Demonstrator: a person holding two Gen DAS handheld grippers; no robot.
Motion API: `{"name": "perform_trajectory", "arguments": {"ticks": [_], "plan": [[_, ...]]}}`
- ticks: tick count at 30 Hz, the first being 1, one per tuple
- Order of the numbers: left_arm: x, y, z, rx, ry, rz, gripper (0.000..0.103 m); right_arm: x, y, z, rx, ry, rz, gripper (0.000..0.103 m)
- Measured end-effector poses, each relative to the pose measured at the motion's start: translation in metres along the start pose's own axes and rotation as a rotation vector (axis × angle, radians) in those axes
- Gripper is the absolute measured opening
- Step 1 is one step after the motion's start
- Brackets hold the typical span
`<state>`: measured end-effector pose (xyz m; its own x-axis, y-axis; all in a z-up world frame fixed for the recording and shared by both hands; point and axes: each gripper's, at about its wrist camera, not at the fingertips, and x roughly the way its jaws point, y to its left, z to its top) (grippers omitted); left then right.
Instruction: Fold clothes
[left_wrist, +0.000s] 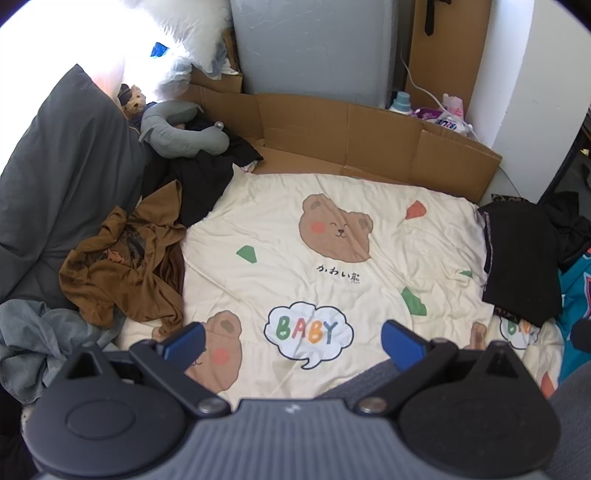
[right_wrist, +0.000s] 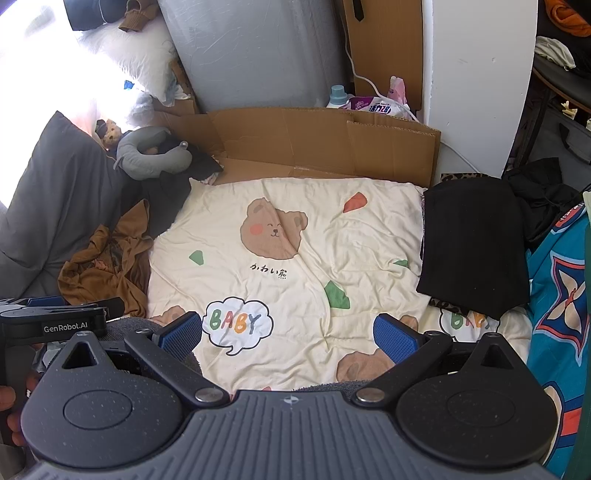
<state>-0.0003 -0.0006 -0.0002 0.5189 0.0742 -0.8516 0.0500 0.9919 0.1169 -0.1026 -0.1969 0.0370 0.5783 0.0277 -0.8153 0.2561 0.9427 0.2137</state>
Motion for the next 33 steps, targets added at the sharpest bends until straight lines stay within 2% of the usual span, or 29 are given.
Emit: {"name": "perform_trajectory", "arguments": {"ticks": [14, 33], "plan": [[-0.002, -0.016, -0.010, 0.011, -0.020, 0.018, 0.102, -0.001, 0.000, -0.001, 0.001, -0.008, -0.002, 0.102], [-0.005, -0.007, -0.007, -0.019, -0.004, -0.049, 0.096, -0.002, -0.001, -0.002, 0.006, -0.019, 0.004, 0.102]]}}
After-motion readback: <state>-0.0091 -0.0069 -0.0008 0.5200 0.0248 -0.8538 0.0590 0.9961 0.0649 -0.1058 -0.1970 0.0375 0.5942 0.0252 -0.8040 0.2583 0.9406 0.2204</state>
